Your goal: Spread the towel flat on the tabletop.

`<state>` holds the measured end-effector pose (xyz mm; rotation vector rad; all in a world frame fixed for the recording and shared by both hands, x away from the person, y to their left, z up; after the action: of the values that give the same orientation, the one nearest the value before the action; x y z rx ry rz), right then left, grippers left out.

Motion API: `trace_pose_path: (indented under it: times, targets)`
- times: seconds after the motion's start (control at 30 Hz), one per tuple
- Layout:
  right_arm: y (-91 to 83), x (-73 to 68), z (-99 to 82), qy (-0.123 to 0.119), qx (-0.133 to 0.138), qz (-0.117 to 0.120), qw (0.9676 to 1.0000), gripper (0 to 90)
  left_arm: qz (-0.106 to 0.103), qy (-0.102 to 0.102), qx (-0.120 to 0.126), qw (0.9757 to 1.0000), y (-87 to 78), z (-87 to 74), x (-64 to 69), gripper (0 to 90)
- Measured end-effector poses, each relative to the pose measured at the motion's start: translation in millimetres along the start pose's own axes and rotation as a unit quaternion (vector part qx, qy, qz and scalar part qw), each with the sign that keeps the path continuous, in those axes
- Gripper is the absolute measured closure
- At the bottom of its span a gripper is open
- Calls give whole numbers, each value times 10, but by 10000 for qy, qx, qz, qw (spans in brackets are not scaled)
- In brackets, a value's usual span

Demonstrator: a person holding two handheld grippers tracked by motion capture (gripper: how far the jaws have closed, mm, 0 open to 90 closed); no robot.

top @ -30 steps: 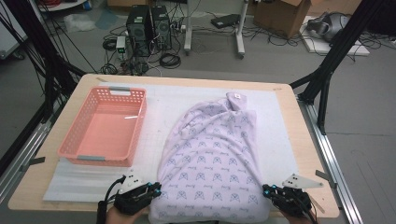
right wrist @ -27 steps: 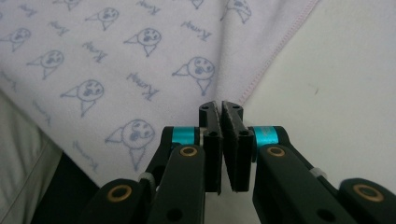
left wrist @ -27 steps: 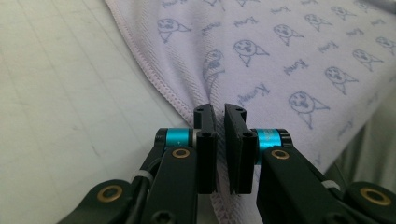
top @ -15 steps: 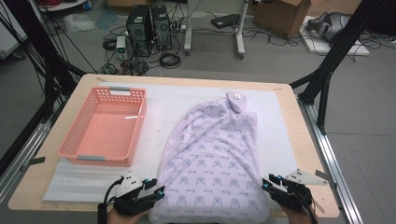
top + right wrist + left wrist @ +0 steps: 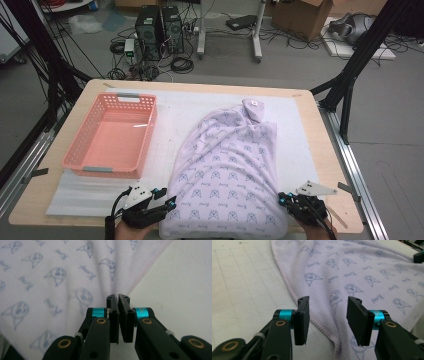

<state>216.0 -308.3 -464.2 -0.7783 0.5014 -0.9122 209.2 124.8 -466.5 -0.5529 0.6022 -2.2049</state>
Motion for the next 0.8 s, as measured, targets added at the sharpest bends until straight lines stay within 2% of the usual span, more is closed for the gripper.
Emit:
trace_pose_path:
  times: [0.17, 0.2, 0.23, 0.3, 0.4, 0.53, 0.6, 0.67, 0.73, 0.8]
  targets:
    - [-154, 48, -137, -70, -173, -39, 9998, 861, 16, -15, 55, 10000, 18, 31, -11, 521]
    - [-161, 55, -141, -53, -134, -10, 9999, 842, 16, -3, 64, 10000, 39, 55, -17, 513]
    - [-173, 61, -137, 18, -8, 66, 10000, 787, 15, 20, 40, 10000, 60, 81, -22, 506]
    - [-190, 74, -115, 125, 187, 63, 9997, 729, 18, 40, 29, 10000, 112, 148, -38, 495]
    - [-192, 95, -73, 183, 382, -31, 9991, 717, 91, 13, -51, 9999, 222, 267, -95, 491]
    - [-170, 133, -40, 221, 463, -95, 9986, 715, 289, -194, -165, 9993, 372, 390, -240, 517]
    - [-153, 152, -20, 244, 500, -131, 9984, 704, 293, -326, -329, 9985, 448, 419, -303, 535]
    - [-125, 167, 2, 306, 518, -129, 9981, 680, 248, -372, -515, 9977, 515, 424, -326, 571]
    - [-85, 176, 23, 293, 486, -165, 9983, 662, 375, -271, -573, 9973, 538, 423, -312, 585]
    - [-24, 177, 34, 307, 388, -174, 9986, 636, 584, -62, -611, 9964, 534, 416, -290, 646]
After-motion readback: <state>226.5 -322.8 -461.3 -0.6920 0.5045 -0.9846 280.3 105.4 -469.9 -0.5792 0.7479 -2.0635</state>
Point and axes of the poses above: each handheld gripper's, and its own axes: y roughly forward along the jaws, z roughly out of its top, x roughly to its right, the point moved 3 cm from there along y, roughly forward along the jaws, and after that the axes turned 7 degrees about -x, right-handed, at the moved point
